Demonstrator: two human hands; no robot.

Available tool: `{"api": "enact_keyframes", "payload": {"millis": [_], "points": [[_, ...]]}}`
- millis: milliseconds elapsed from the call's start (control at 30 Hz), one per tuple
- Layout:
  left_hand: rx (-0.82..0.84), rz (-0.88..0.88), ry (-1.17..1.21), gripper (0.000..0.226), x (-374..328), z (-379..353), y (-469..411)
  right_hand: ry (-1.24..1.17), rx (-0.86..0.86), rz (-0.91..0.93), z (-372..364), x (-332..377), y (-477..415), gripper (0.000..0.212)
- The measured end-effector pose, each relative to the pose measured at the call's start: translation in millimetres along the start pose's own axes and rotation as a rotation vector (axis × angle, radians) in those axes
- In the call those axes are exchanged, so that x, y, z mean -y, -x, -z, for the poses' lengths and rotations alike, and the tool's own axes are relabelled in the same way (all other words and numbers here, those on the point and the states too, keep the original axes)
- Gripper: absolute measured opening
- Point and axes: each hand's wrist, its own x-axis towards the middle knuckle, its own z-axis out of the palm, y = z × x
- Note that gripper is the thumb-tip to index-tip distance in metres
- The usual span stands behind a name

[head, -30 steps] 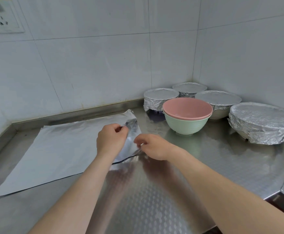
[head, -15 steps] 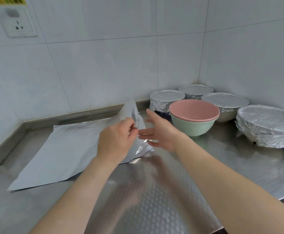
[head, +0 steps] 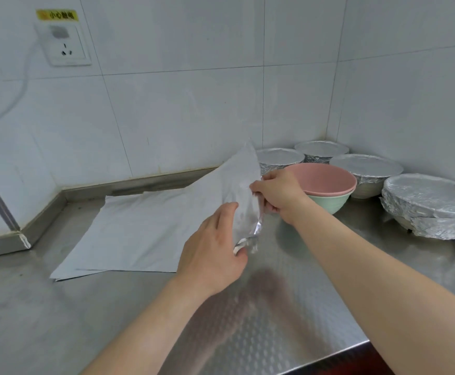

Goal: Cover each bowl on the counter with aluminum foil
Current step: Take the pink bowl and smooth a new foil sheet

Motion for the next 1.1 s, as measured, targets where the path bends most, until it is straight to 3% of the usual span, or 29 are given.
{"api": "enact_keyframes", "payload": {"millis": [133, 300, 467, 500, 567, 633, 700, 833, 900, 933, 1033, 1100], "points": [[-0.026, 0.020, -0.027, 0.063, 1, -1, 11, -0.156, -0.099, 0.070, 14, 8, 21, 0.015], [-0.137, -0.025, 0.171, 0.042, 17, 4, 19, -0.226, -0.121, 0.080, 34, 6, 73, 0.016], [-0.066, -0.071, 0.332, 0.076, 50, 13, 41, -0.240, -0.187, 0.140, 68, -25, 108, 0.011], [-0.026, -0.056, 0.349, 0.078, 58, 17, 48, -0.182, -0.234, 0.169, 78, -36, 108, 0.015], [0.071, -0.031, 0.411, 0.065, 74, 24, 58, 0.105, -0.258, 0.279, 97, -62, 104, 0.048], [0.145, -0.026, 0.417, 0.034, 82, 33, 66, 0.470, -0.167, 0.408, 110, -85, 97, 0.085], [0.193, -0.001, 0.335, 0.024, 89, 38, 68, 0.726, -0.072, 0.481, 112, -97, 95, 0.097], [0.243, 0.016, 0.320, 0.052, 108, 35, 74, 0.814, 0.019, 0.727, 109, -105, 94, 0.060], [0.251, 0.031, 0.335, 0.049, 114, 37, 78, 0.825, 0.043, 0.838, 110, -103, 93, 0.028], [0.253, 0.044, 0.331, 0.045, 114, 40, 79, 0.839, 0.070, 0.881, 110, -102, 94, 0.021], [0.243, 0.065, 0.333, 0.057, 130, 38, 85, 0.900, 0.201, 0.927, 110, -106, 99, 0.022], [0.257, 0.091, 0.372, 0.053, 136, 41, 86, 0.949, 0.278, 0.876, 111, -109, 101, 0.031]]}}
